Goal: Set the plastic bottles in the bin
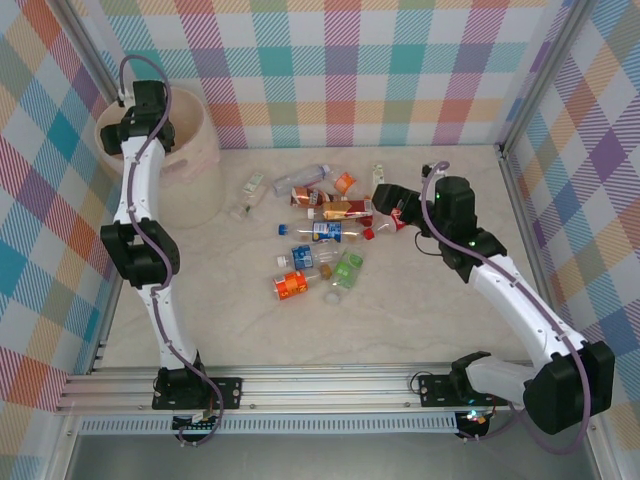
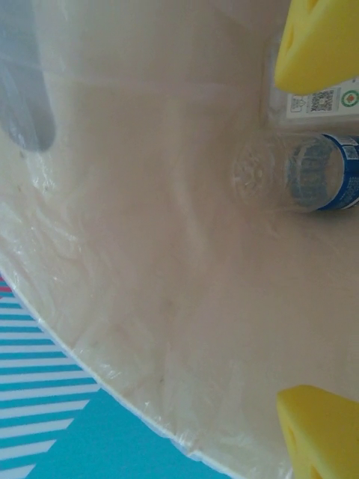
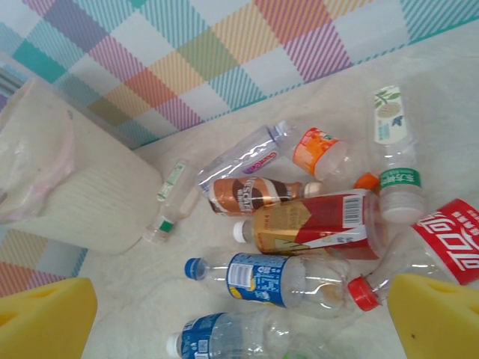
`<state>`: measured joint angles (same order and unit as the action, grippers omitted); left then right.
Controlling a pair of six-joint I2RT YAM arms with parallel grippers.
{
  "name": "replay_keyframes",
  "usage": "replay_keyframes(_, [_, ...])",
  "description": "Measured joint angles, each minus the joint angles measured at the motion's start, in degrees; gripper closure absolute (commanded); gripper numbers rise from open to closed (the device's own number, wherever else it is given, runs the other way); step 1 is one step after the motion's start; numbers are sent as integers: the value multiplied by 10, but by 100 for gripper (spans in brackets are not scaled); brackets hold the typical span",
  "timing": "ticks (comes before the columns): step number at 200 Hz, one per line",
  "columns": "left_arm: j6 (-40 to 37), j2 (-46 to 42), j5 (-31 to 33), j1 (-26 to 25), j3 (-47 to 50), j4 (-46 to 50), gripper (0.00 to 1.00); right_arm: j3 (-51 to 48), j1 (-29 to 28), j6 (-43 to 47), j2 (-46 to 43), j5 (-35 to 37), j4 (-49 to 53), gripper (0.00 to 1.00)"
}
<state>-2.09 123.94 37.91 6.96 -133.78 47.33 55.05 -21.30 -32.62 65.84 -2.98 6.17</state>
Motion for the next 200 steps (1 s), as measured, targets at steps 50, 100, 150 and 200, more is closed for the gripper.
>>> replay_keyframes(50, [35,-67,-104,-21,0,28,0,-21,1,-22,-7,70,12,0])
replay_keyframes(100, [107,-233,-320,-29,131,-41,0,-30,15,-38,11,116,51,0])
replay_keyframes(150, [181,-302,-485,-79,261,-160,0,-30,49,-53,44,119,94,0])
replay_keyframes(200, [252,-368,-580,-148,424,-255,0,-42,136,-47,78,47,125,1])
